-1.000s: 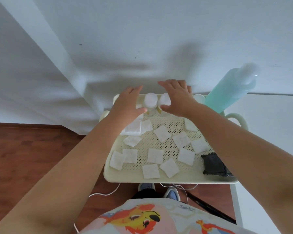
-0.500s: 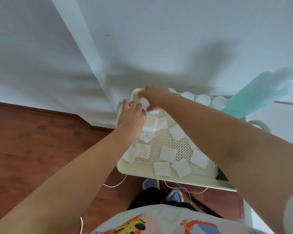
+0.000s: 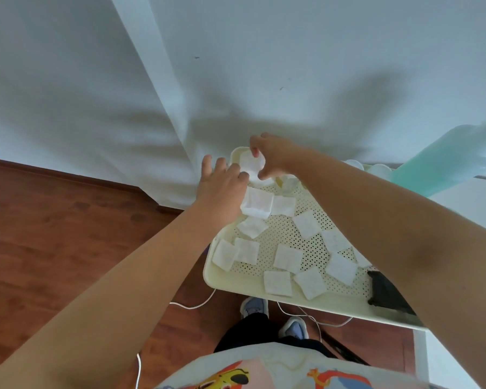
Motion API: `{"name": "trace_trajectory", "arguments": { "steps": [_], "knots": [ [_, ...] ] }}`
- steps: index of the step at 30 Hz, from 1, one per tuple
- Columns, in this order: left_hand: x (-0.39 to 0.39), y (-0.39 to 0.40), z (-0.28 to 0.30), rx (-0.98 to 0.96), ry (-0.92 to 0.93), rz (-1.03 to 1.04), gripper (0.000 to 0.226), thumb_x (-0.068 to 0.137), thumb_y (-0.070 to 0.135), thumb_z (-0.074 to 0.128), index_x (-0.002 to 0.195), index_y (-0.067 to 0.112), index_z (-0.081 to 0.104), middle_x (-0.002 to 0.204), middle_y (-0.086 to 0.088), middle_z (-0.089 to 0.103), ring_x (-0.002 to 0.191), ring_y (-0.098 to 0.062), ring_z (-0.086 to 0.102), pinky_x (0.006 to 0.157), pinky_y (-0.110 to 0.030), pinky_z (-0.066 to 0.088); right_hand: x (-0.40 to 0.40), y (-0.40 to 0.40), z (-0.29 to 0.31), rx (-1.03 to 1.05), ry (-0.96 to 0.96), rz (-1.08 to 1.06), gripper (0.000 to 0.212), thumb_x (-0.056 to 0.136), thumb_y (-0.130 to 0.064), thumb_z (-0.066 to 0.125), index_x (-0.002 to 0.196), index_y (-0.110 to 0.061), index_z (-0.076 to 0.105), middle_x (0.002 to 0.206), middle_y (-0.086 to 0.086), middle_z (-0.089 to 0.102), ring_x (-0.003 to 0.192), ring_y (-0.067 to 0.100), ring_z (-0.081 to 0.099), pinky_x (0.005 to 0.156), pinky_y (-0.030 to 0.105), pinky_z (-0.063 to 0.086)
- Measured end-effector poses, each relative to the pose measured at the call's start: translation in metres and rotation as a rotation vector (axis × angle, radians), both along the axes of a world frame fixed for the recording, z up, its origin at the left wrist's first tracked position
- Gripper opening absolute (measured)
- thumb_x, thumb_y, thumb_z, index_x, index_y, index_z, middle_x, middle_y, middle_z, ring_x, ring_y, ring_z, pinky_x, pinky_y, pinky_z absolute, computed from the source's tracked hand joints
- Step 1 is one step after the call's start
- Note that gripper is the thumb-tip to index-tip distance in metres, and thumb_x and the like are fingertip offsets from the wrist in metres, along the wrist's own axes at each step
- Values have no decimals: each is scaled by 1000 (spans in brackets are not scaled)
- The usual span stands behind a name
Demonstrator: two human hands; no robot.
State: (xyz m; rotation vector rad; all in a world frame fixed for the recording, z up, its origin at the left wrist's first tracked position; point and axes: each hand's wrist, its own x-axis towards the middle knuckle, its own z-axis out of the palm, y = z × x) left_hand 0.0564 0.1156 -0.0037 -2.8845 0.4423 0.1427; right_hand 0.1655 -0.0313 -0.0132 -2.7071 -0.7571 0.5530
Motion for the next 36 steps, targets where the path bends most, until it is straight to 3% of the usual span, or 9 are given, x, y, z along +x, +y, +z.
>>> {"name": "trace_trajectory", "arguments": {
  "steps": [6,10,14,19,21,26,31,36],
  "knots": [
    [18,-16,-10,138,137,-141,24,76,24,63,100,25,65,95,7,54,122,-26,36,112,-51,8,-8,-10,-1,-136,-192,1,28,71,-40,70,86,-27,50,101,-4,53,100,25,47,85,39,31],
    [26,-18,-8,121,136,-116,32,74,25,65,105,23,62,89,6,50,116,-23,40,108,-46,15,-15,-19,-6,-76,-196,-107,35,68,-40,68,94,-28,47,96,-6,54,103,27,44,82,40,27],
    [31,-3,9,-32,140,-20,60,64,45,70,118,26,53,105,7,59,112,-24,45,97,-47,21,-22,-24,-9,-66,-188,-141,50,69,-39,68,112,-31,46,106,-4,59,109,27,44,87,42,28],
    [36,17,24,-332,179,140,68,62,51,63,126,47,42,111,9,42,110,-21,41,86,-39,21,-24,-28,-10,-199,-289,-53,52,68,-44,66,114,-27,48,114,-2,58,112,27,43,91,42,29],
    [39,18,23,-375,204,134,74,66,46,68,134,44,40,112,6,36,111,-22,42,88,-35,27,-25,-28,-8,-216,-305,-31,50,69,-47,64,112,-25,50,113,-4,59,114,26,43,90,42,29],
    [45,3,17,-306,259,90,77,72,29,73,141,22,39,128,-5,40,110,-29,47,87,-41,49,-28,-29,-10,-159,-232,-130,50,73,-32,65,117,-28,44,115,-5,60,115,27,42,92,42,27],
    [57,-5,12,-253,219,134,68,75,15,72,135,16,40,126,-8,46,104,-32,53,74,-37,49,-33,-25,-10,-155,-203,-135,66,71,-17,63,129,-36,38,129,-7,54,119,26,38,93,43,26],
    [71,-12,1,-198,219,146,57,80,10,67,133,19,47,119,-9,47,103,-31,53,72,-36,48,-34,-27,-13,-170,-240,-139,62,73,-12,63,126,-37,43,132,-10,53,118,25,38,91,42,25]
  ]
}}
